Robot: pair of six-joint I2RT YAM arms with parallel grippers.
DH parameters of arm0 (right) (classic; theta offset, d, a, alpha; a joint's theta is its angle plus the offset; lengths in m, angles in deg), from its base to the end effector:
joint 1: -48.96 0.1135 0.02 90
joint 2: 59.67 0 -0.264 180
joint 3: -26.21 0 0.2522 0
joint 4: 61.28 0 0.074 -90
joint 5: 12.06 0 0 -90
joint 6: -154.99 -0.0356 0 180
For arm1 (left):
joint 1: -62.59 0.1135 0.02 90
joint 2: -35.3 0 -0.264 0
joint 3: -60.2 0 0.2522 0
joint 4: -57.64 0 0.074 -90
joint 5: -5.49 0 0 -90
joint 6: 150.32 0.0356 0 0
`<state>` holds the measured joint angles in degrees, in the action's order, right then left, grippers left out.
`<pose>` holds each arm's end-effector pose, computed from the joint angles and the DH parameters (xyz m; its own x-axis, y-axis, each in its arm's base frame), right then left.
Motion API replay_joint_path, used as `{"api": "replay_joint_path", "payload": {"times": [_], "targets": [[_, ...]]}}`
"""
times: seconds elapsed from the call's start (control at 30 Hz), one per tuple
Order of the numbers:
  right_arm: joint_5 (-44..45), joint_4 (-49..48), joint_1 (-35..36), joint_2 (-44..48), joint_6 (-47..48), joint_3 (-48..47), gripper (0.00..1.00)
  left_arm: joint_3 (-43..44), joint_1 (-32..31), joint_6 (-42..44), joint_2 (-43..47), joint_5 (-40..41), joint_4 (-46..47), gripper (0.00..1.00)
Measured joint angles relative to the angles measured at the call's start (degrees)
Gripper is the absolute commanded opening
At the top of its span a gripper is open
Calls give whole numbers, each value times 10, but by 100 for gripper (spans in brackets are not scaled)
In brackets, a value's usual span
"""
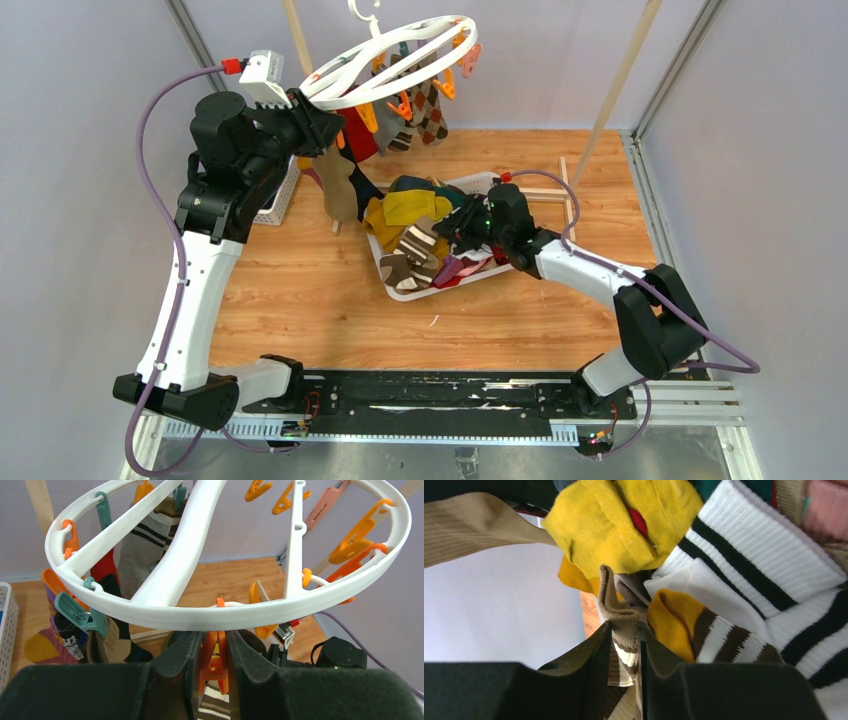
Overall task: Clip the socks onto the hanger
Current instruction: Pick up the sock from the bin.
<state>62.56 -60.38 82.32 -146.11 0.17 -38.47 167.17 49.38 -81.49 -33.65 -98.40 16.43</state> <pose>0.2769 0.1936 0.2418 -0.8017 0.5169 -0.3002 -0.0214 0.4771 0.8786 0.2242 -0.0614 0.5092 -0.2149 -0.3097 -0.9262 0.4049 0.8348 -0.3730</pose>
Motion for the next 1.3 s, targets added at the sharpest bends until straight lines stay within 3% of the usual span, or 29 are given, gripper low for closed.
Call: {"api": "replay_joint_path", "payload": {"times": [0.27, 0.47, 0.73, 0.93, 1.1, 1.3], "targets": [[-2, -95, 0, -15, -44, 29, 40, 0, 0, 3, 0, 0, -1, 9], [-11, -168, 0, -16, -61, 72, 40, 0, 0, 6, 0, 0, -1, 9], [-11, -221, 1, -16, -65, 85, 21, 0, 0, 9, 0, 0, -1, 9], [9, -172, 12, -15, -21, 60, 2, 0, 0, 9, 0, 0, -1, 8], [35, -119, 18, -6, 37, 19, 0, 0, 0, 9, 0, 0, -1, 8], [89, -8, 61, 25, 193, -86, 0, 0, 0, 10, 0, 0, -1, 8]]}}
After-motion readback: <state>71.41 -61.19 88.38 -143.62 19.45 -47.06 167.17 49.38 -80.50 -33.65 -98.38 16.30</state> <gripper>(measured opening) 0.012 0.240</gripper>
